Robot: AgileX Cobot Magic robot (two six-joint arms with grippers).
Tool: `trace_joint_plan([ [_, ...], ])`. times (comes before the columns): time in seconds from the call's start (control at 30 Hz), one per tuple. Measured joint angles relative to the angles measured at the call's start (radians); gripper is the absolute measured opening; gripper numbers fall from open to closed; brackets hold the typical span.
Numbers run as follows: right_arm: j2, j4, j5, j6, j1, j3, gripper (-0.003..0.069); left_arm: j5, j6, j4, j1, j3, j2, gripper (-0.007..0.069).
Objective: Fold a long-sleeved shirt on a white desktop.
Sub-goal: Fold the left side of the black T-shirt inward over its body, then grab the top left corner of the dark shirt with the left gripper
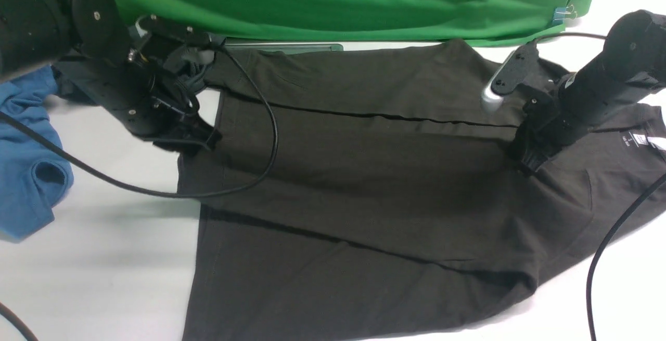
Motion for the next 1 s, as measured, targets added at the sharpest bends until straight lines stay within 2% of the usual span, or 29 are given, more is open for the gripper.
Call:
trace_joint_plan([
  [0.3,0.0,-0.001,-0.096,0.025,0.0,0.0,0.0047,-0.121,0.001,0.031,0.0,-0.008,0.081,0.0037],
  [0.37,0.0,-0.001,-0.103,0.053,0.0,0.0,0.0105,-0.168,0.001,0.035,0.0,-0.008,0.1,0.0041],
  [0.43,0.0,-0.02,-0.114,0.093,0.0,0.0,0.0215,-0.217,0.004,0.047,0.0,-0.008,0.114,0.0052],
  [0.47,0.0,-0.02,-0.114,0.098,0.0,0.0,0.0227,-0.217,0.005,0.047,0.0,-0.008,0.114,0.0053],
  [0.5,-0.002,-0.058,-0.114,0.156,0.0,0.0,0.0338,-0.247,0.006,0.063,0.0,-0.008,0.122,0.0076],
  [0.53,-0.008,-0.08,-0.106,0.2,0.0,0.0,0.0406,-0.262,0.006,0.073,0.0,-0.008,0.127,0.0096],
  [0.6,-0.032,-0.109,-0.071,0.284,0.0,0.0,0.0503,-0.285,0.006,0.084,0.0,-0.008,0.136,0.0147],
  [0.63,-0.047,-0.114,-0.048,0.313,0.0,0.0,0.0522,-0.29,0.006,0.091,0.0,-0.009,0.138,0.0165],
  [0.8,-0.154,-0.083,0.118,0.422,0.032,0.036,0.0524,-0.304,0.006,0.096,0.0,-0.009,0.149,0.033],
  [0.87,-0.194,-0.068,0.164,0.434,0.092,0.103,0.0521,-0.283,0.006,0.069,0.0,-0.009,0.145,0.0404],
  [1.0,-0.208,-0.056,0.117,0.436,0.189,0.228,0.0521,-0.238,0.012,-0.014,0.0,-0.009,0.121,0.0417],
])
